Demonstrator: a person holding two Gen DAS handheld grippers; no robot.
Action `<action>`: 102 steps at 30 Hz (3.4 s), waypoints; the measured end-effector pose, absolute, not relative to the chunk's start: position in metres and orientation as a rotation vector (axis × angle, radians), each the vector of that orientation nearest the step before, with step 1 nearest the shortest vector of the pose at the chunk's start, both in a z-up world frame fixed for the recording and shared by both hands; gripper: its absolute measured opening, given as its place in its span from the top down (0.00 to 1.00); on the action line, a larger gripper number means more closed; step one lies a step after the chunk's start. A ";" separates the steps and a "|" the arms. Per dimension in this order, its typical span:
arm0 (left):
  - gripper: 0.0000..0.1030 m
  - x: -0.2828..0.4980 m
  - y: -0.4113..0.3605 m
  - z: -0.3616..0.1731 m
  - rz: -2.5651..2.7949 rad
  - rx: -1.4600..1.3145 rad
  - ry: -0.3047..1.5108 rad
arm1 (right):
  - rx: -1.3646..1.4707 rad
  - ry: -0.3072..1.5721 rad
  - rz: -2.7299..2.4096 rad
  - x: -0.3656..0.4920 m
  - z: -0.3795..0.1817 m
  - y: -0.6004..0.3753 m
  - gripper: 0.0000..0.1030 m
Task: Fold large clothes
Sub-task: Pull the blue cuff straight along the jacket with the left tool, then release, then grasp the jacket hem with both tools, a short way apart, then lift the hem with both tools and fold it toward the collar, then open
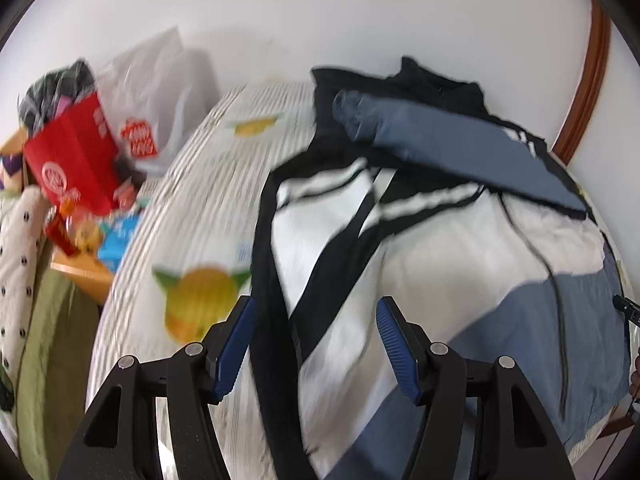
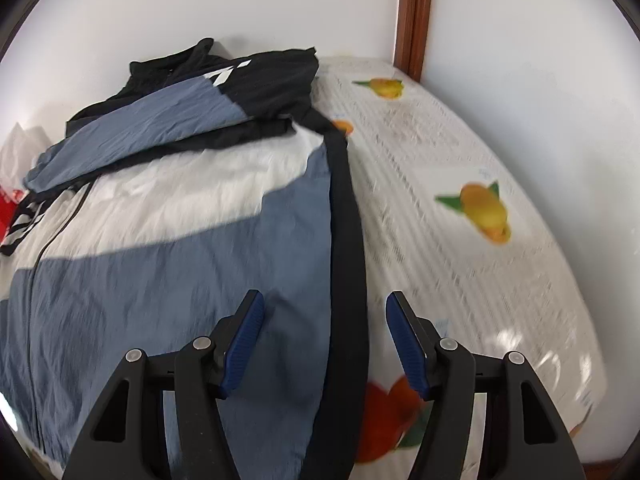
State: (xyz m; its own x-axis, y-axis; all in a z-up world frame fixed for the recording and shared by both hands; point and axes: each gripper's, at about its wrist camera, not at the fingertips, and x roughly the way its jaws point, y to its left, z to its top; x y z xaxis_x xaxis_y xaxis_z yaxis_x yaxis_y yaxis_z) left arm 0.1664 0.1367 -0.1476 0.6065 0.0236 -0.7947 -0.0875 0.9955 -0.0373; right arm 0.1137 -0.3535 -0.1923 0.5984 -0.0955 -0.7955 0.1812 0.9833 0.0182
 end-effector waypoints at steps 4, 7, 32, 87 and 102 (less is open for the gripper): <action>0.42 0.152 0.146 -0.164 0.043 -0.121 0.961 | 0.122 0.907 -0.147 0.097 -0.199 -0.354 0.39; 0.42 0.142 0.147 -0.173 0.002 -0.141 0.975 | 0.125 0.900 -0.141 0.089 -0.200 -0.353 0.39; 0.95 0.097 0.143 -0.139 -0.046 -0.105 0.853 | 0.132 0.793 -0.073 0.065 -0.172 -0.338 0.94; 0.96 0.268 0.152 -0.093 0.083 -0.146 0.735 | 0.184 0.641 -0.102 0.235 -0.098 -0.341 0.95; 0.92 0.304 0.149 -0.130 0.107 -0.131 0.843 | 0.101 0.795 -0.184 0.298 -0.150 -0.335 0.88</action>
State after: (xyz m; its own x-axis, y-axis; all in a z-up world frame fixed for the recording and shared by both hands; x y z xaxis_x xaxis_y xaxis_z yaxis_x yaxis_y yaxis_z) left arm 0.3043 0.1494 -0.1302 0.6608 0.0422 -0.7494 -0.1457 0.9866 -0.0729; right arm 0.2977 -0.3352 -0.1500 0.6858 -0.1255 -0.7169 0.2017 0.9792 0.0215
